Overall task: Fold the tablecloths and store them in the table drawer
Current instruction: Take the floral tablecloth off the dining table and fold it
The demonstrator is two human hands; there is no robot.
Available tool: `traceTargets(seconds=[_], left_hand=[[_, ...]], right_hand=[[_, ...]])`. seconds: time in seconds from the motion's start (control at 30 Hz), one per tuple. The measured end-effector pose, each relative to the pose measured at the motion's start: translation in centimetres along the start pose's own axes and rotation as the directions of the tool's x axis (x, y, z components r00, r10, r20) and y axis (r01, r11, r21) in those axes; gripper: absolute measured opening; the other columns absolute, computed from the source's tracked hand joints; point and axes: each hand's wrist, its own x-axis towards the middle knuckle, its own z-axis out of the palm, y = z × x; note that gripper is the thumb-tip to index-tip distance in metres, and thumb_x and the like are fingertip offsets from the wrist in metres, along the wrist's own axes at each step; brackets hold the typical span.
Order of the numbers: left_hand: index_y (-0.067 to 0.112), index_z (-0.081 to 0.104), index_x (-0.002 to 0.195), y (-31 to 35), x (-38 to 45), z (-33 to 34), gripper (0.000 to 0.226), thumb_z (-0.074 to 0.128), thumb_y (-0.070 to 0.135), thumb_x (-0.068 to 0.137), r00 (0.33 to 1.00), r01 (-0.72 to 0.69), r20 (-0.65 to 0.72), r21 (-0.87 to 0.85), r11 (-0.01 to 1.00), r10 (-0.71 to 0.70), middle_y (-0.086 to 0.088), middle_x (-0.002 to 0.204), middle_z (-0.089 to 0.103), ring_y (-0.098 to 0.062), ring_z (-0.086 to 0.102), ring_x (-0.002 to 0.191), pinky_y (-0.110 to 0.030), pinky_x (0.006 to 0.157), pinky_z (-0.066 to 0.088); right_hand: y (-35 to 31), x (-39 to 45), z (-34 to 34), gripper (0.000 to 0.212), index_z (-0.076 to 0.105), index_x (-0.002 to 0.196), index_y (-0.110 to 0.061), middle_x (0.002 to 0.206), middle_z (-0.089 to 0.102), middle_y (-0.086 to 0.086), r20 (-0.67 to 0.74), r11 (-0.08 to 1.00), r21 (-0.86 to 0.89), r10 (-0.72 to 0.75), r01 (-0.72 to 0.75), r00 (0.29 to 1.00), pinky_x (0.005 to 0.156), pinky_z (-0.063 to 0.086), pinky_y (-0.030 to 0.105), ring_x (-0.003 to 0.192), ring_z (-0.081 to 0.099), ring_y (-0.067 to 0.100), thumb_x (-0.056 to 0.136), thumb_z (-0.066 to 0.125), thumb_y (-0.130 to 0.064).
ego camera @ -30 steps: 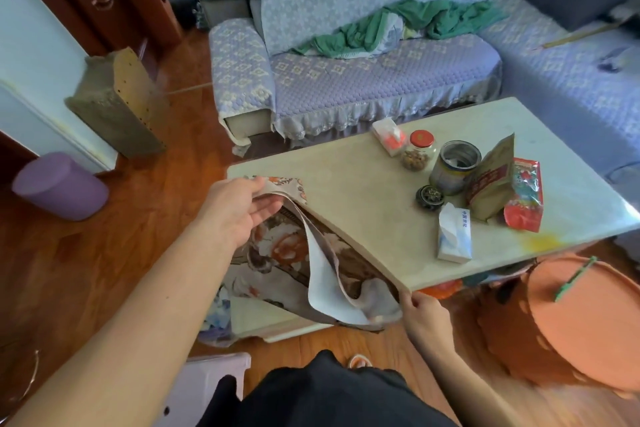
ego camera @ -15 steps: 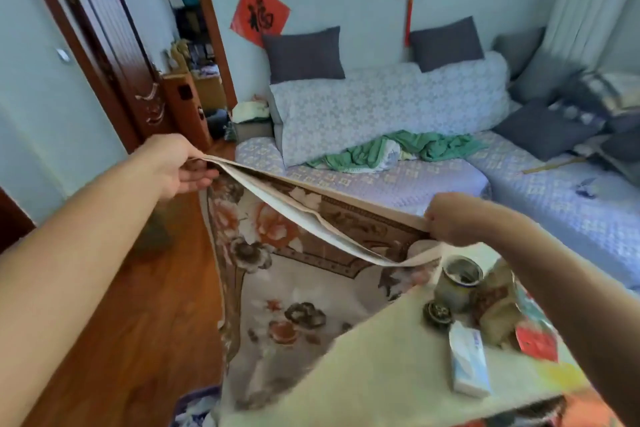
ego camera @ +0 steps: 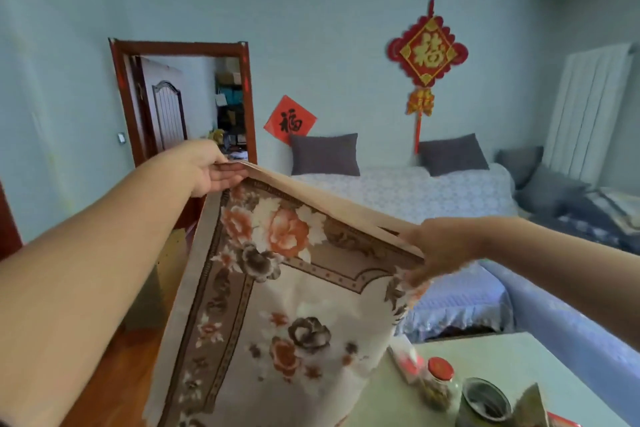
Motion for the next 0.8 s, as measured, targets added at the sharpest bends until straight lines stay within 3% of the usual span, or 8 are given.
traceTargets(seconds=[0.13,0.23,0.33,0.4,0.53,0.63,0.7,0.8], left_hand=[[-0.003,0.058,0.117,-0.9,0.7,-0.9,0.024,0.037,0.001,0.104,0.999,0.012,-0.049,-0.023,1.000,-0.013,-0.015,0.072,0.074,-0.021,0.073,0.073,-0.026,0.043,0.057],[0.000,0.058,0.120,-1.4,1.1,-2.1,0.027,0.036,0.005,0.106,0.992,0.006,-0.127,-0.007,1.000,-0.007,-0.014,0.077,0.072,-0.021,0.073,0.065,-0.025,0.040,0.055],[0.002,0.047,0.139,-1.7,2.2,-5.1,0.038,0.029,0.009,0.106,0.952,-0.037,-0.304,0.009,0.999,0.038,-0.009,0.074,0.065,-0.017,0.068,0.047,-0.025,0.040,0.053],[0.002,0.047,0.136,-2.2,2.7,-7.5,0.038,0.026,0.007,0.106,0.929,-0.037,-0.366,0.031,0.999,0.046,-0.008,0.070,0.063,-0.014,0.063,0.036,-0.022,0.035,0.050],[0.005,0.054,0.100,-5.5,2.4,-9.6,0.025,0.030,0.006,0.106,0.928,0.037,-0.371,0.021,0.999,-0.026,0.002,0.040,0.059,-0.009,0.058,0.031,-0.018,0.031,0.045],[0.007,0.052,0.087,-8.2,3.1,-9.9,0.026,0.033,0.005,0.105,0.933,0.073,-0.352,-0.024,0.997,-0.077,-0.003,0.059,0.061,-0.015,0.063,0.043,-0.018,0.032,0.045],[0.005,0.052,0.085,-9.2,3.5,-9.9,0.026,0.035,0.004,0.105,0.938,0.092,-0.327,-0.078,0.993,-0.113,-0.004,0.072,0.057,-0.017,0.060,0.060,-0.018,0.033,0.046],[0.005,0.053,0.086,-9.7,4.0,-9.3,0.024,0.038,0.003,0.105,0.949,0.087,-0.292,-0.113,0.990,-0.117,-0.005,0.075,0.057,-0.017,0.058,0.066,-0.019,0.034,0.047]], right_hand=[[-0.2,2.2,3.0,0.031,0.061,0.112,-0.029,0.101,0.065,-0.002,-0.049,0.965,-0.259,0.019,-0.031,0.999,0.083,0.049,0.033,0.094,0.063,0.021,0.090,0.062,-0.050],[-0.2,3.5,4.1,0.023,0.067,0.100,-0.019,0.105,0.063,-0.002,-0.231,0.970,-0.241,-0.096,0.039,0.968,0.093,0.044,0.038,0.103,0.053,0.023,0.093,0.063,-0.041],[-2.3,2.1,4.0,0.015,0.070,0.079,-0.020,0.096,0.055,-0.017,-0.566,0.933,-0.100,-0.338,0.344,0.752,0.089,0.045,0.036,0.096,0.046,0.015,0.086,0.077,-0.032],[-4.9,0.3,2.6,0.014,0.067,0.078,-0.021,0.091,0.056,-0.018,-0.620,0.846,-0.009,-0.422,0.532,0.661,0.088,0.045,0.032,0.097,0.047,0.012,0.086,0.076,-0.027],[-7.6,-1.6,-1.4,0.015,0.064,0.095,-0.024,0.098,0.061,-0.012,-0.461,0.833,-0.047,-0.508,0.552,0.727,0.119,0.022,0.026,0.107,0.053,0.006,0.092,0.067,-0.038],[-6.7,-1.2,-3.1,0.019,0.060,0.103,-0.022,0.110,0.067,-0.006,-0.422,0.902,-0.161,-0.430,0.400,0.798,0.110,-0.009,0.001,0.130,0.051,0.021,0.097,0.059,-0.041],[-5.5,-1.0,-3.3,0.012,0.058,0.105,-0.031,0.121,0.064,-0.008,-0.349,0.919,-0.198,-0.391,0.341,0.852,0.118,0.014,0.016,0.142,0.038,0.022,0.098,0.059,-0.041],[-4.9,-1.1,-3.3,0.009,0.062,0.106,-0.036,0.102,0.060,-0.016,-0.221,0.964,-0.106,-0.263,0.245,0.939,0.094,0.041,0.032,0.112,0.052,0.017,0.097,0.062,-0.035]])
